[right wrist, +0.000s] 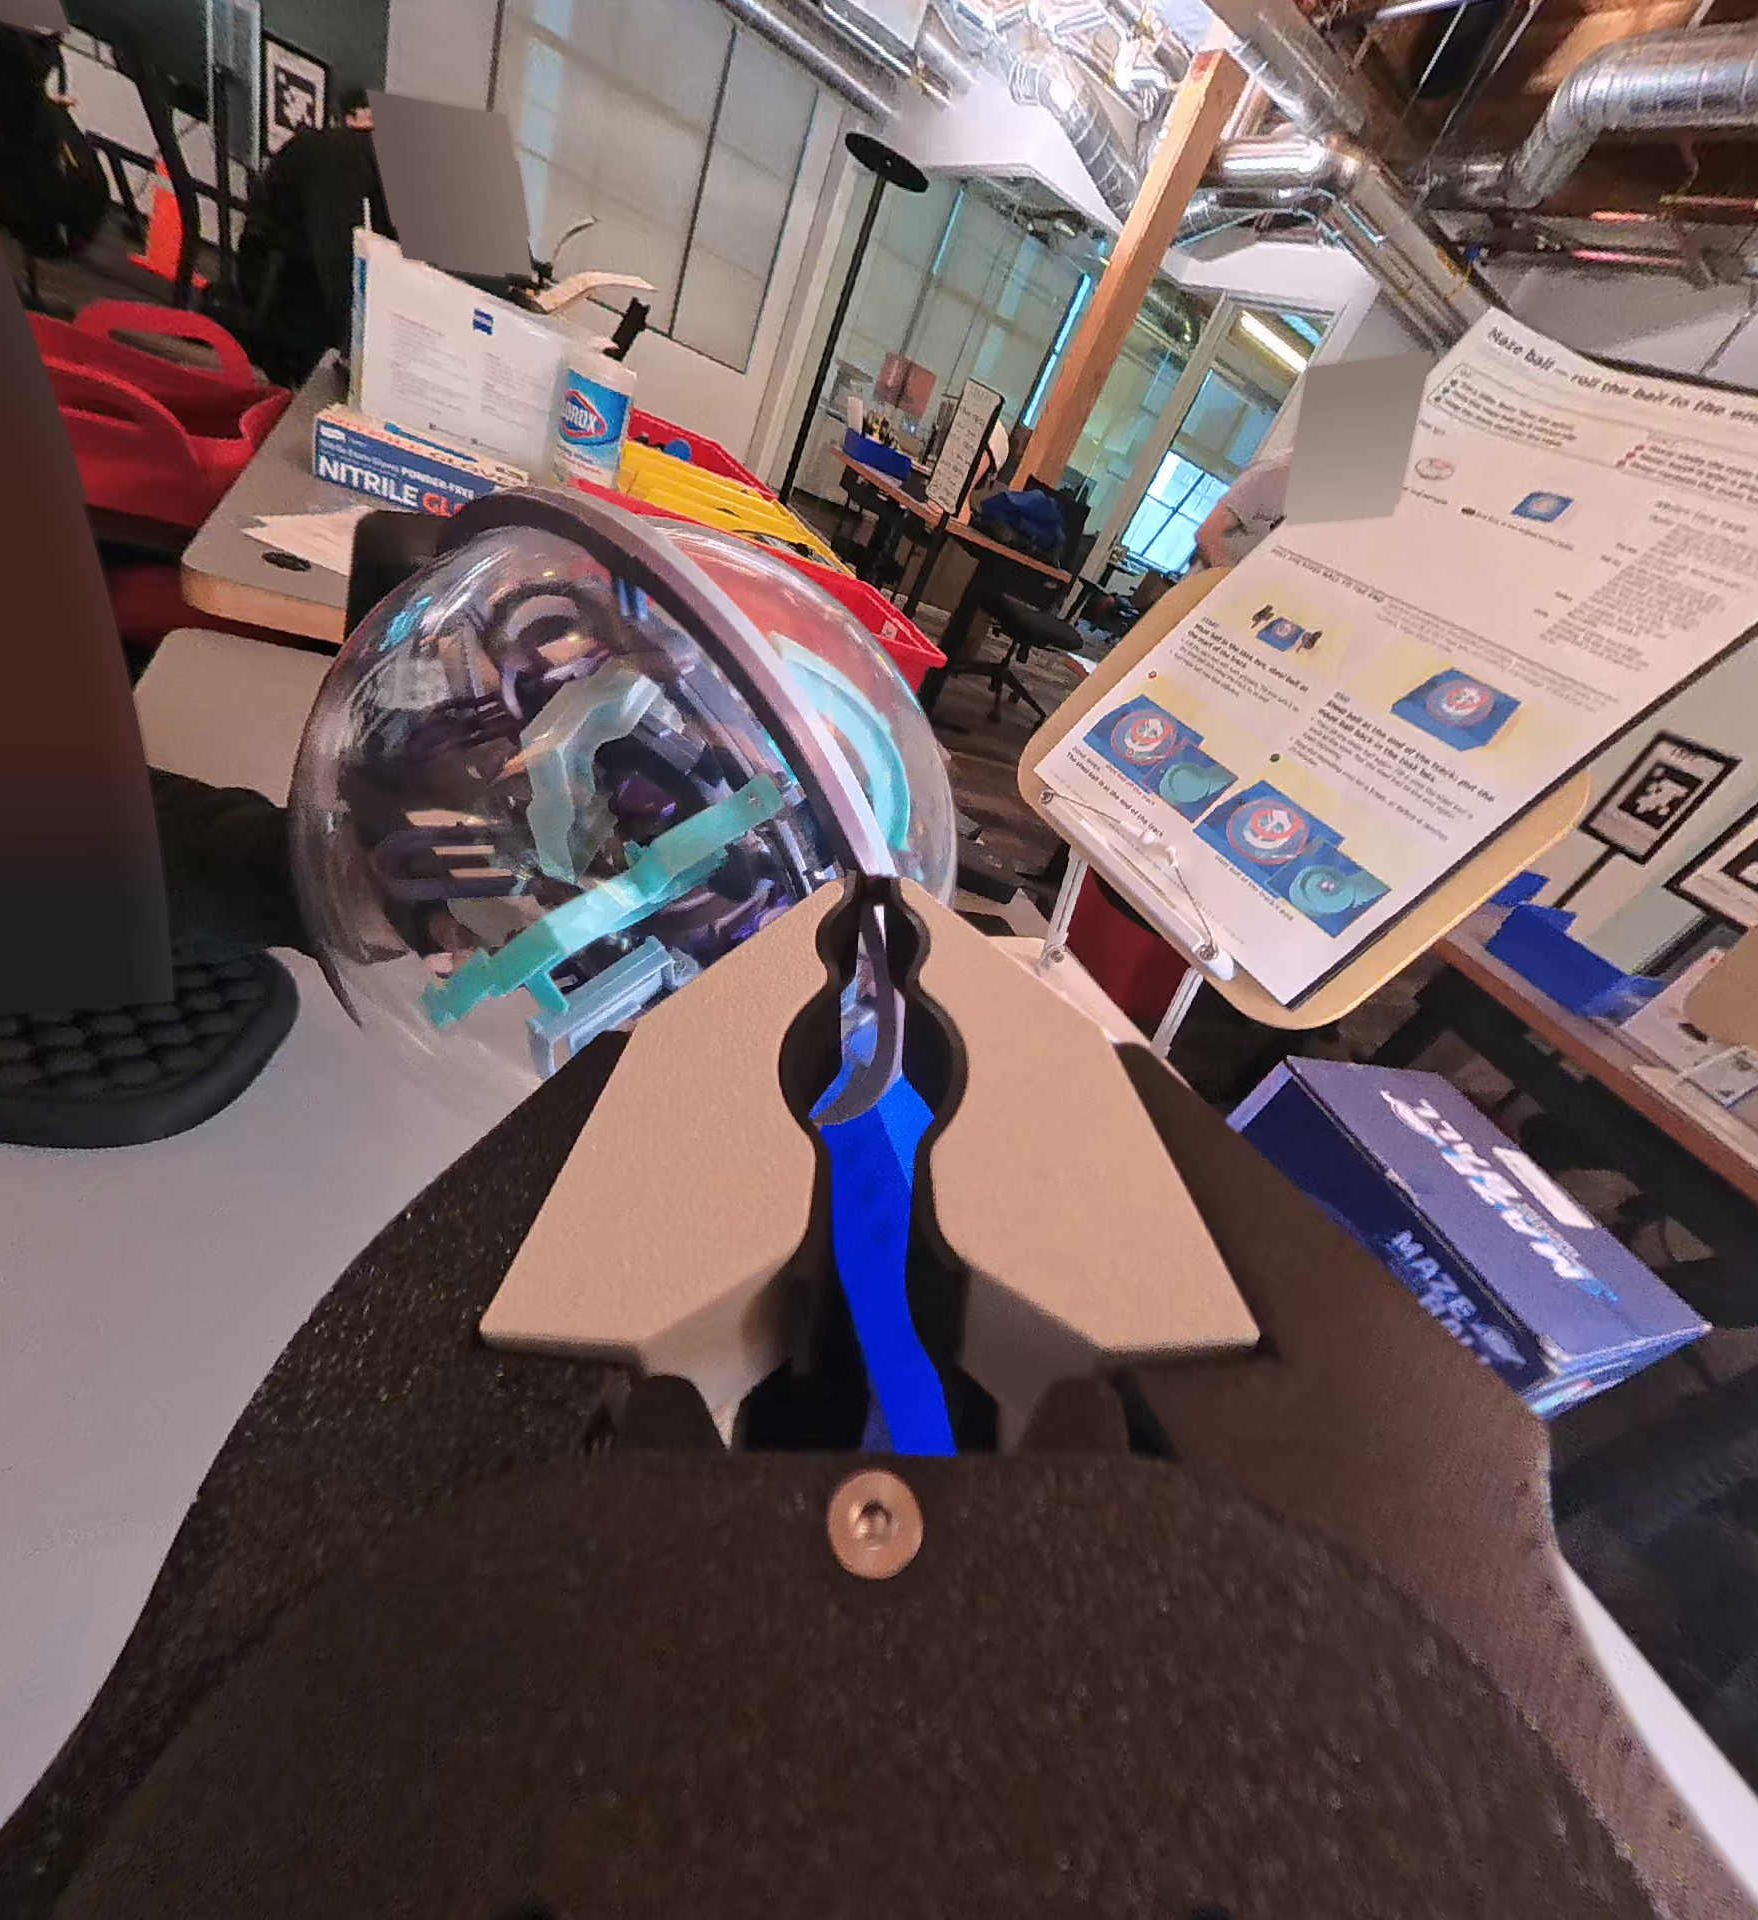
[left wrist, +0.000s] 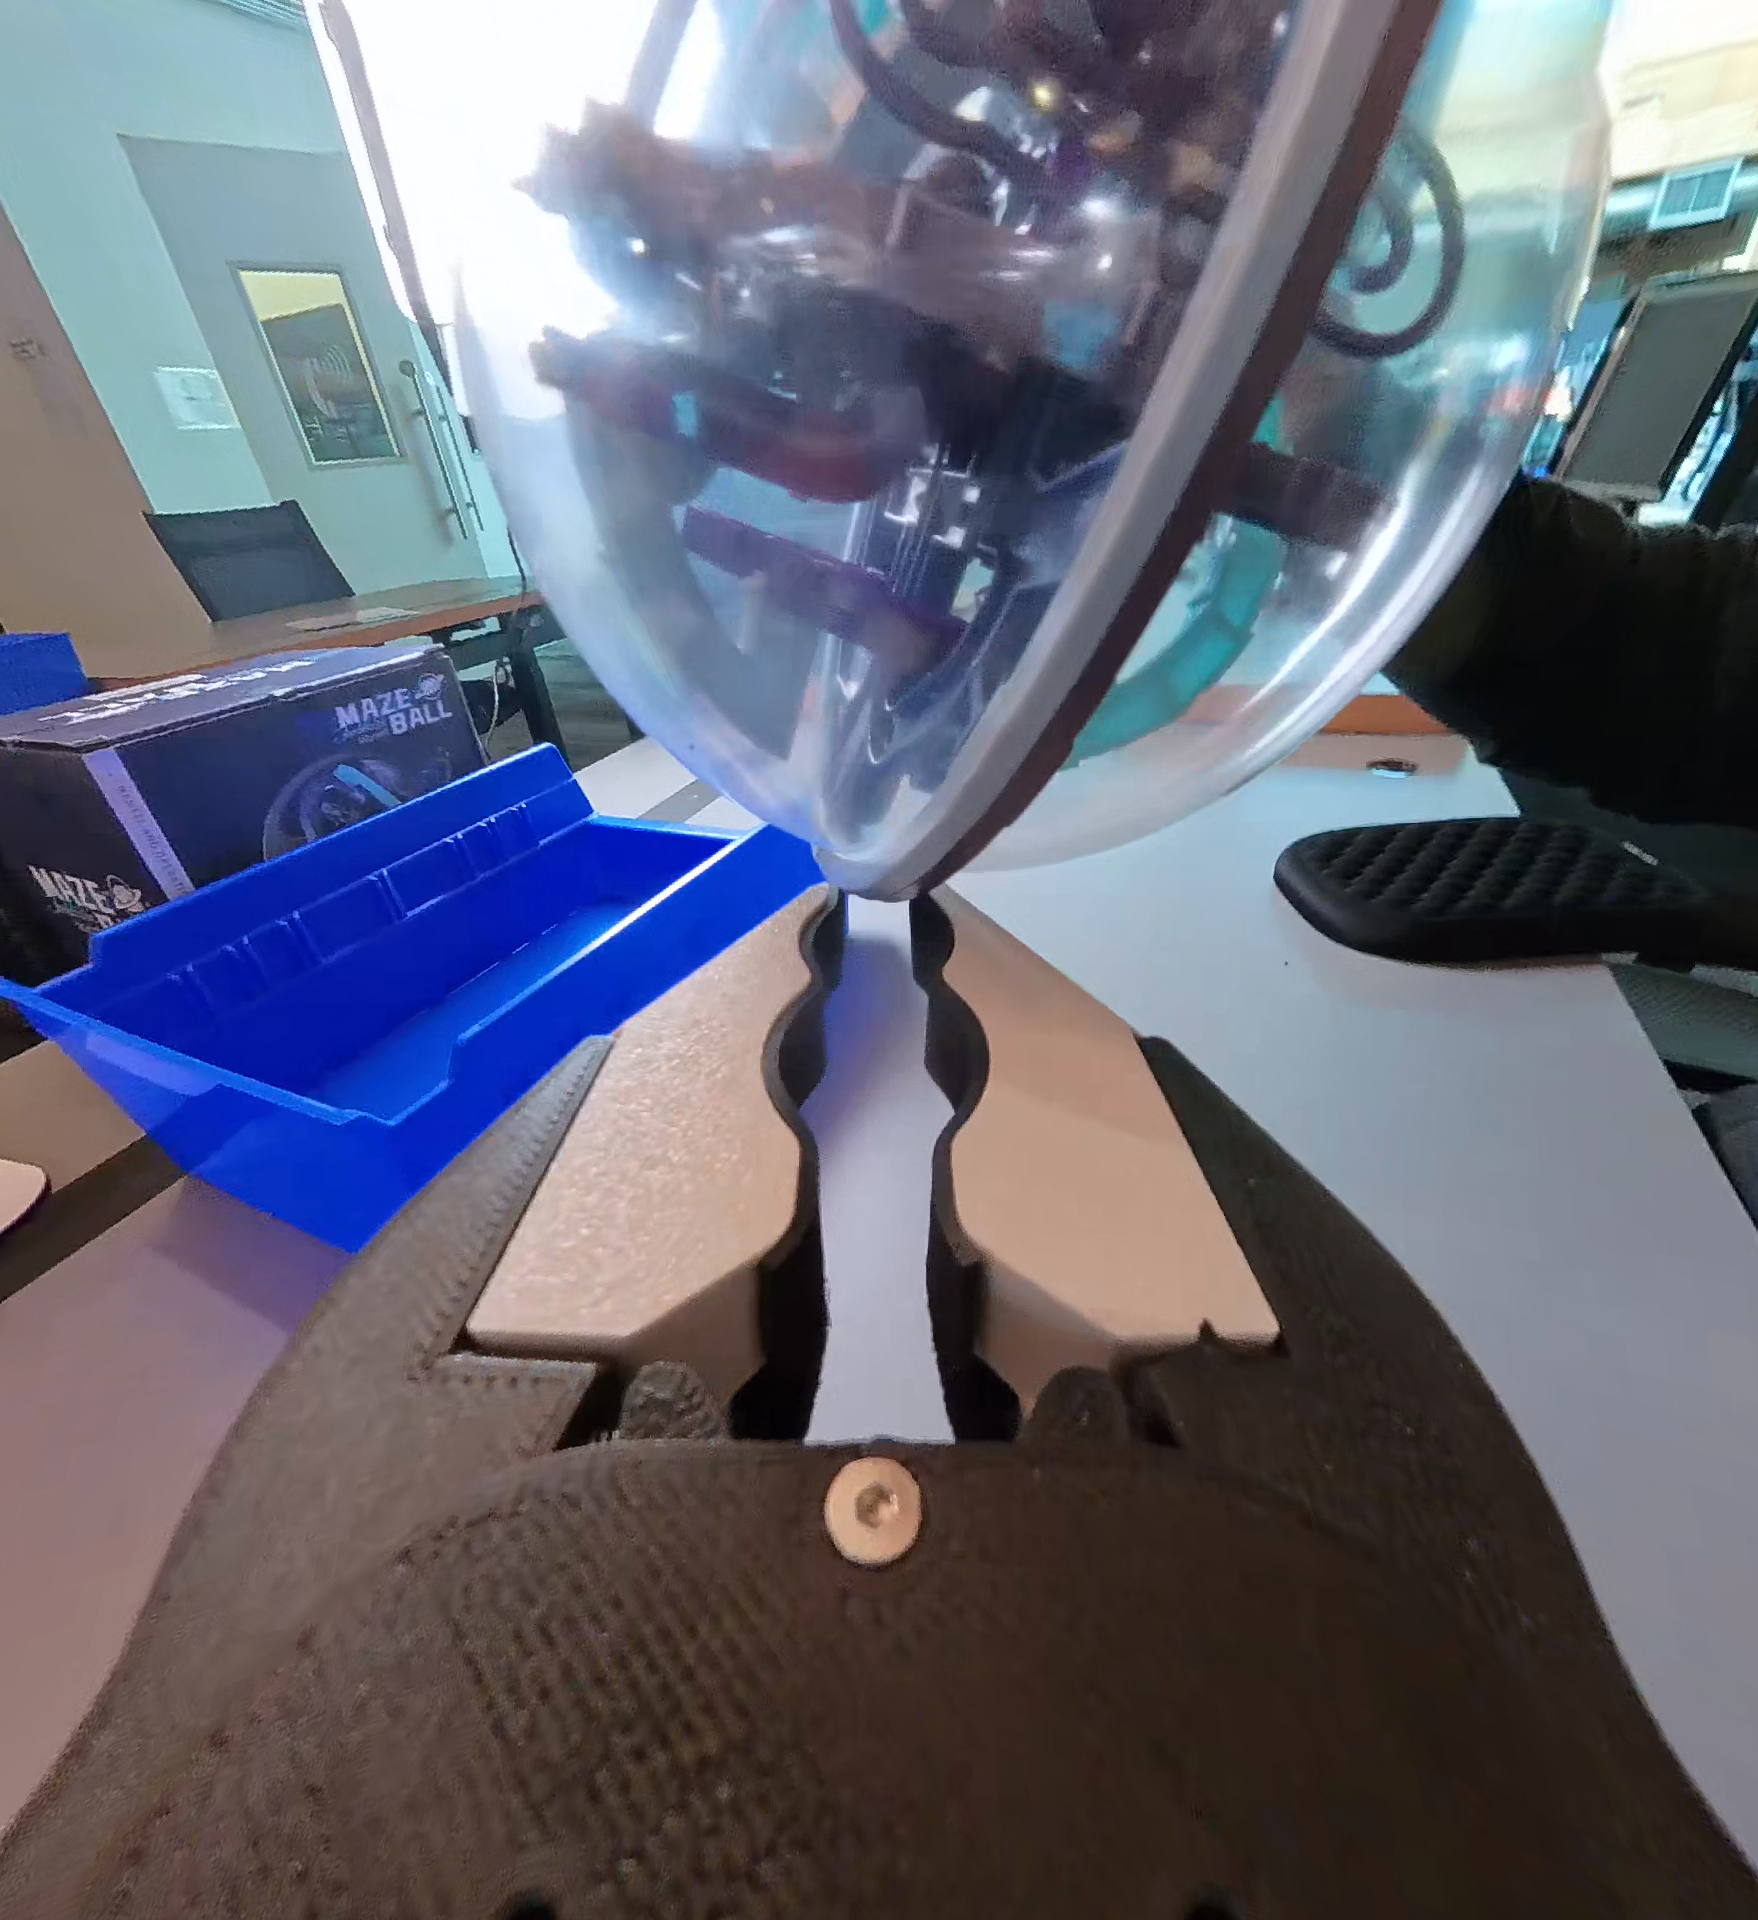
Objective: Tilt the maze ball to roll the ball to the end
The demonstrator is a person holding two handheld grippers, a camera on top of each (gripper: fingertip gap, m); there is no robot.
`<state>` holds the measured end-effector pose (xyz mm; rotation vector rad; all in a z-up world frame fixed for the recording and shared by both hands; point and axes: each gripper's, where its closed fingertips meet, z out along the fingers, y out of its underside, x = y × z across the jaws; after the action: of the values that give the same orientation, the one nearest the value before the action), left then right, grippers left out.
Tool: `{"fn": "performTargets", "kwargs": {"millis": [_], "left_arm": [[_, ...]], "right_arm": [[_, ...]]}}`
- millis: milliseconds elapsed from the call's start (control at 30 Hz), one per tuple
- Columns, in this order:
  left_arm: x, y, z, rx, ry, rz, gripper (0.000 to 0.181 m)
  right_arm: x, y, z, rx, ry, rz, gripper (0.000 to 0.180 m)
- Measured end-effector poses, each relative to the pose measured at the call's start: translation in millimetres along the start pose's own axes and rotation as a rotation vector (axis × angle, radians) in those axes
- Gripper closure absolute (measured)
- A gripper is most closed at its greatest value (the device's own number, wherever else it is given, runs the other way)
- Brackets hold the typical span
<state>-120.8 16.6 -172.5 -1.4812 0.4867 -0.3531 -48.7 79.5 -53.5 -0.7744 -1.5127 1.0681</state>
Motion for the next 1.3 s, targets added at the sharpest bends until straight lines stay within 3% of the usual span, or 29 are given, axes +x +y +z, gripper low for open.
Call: {"fn": "performTargets", "kwargs": {"millis": [533,833,1167,1300], "left_arm": [[23,35,16,-0.11,0.124,-0.084,0.175],[7,32,26,-0.1,0.05,-0.045,0.175],[-14,-12,3,0.006,-0.055,0.086,0.174],[-14,-7,4,0.008,-0.058,0.079,0.175]], "right_arm": [[7,41,-10,-0.025,0.012,0.135,0.177],[9,18,-3,-0.011,0.017,0.039,0.177],[1,-16,0,0.081,0.044,-0.11,0.178],[-3,-17,1,0.101,0.036,-0.113,0.178]]}}
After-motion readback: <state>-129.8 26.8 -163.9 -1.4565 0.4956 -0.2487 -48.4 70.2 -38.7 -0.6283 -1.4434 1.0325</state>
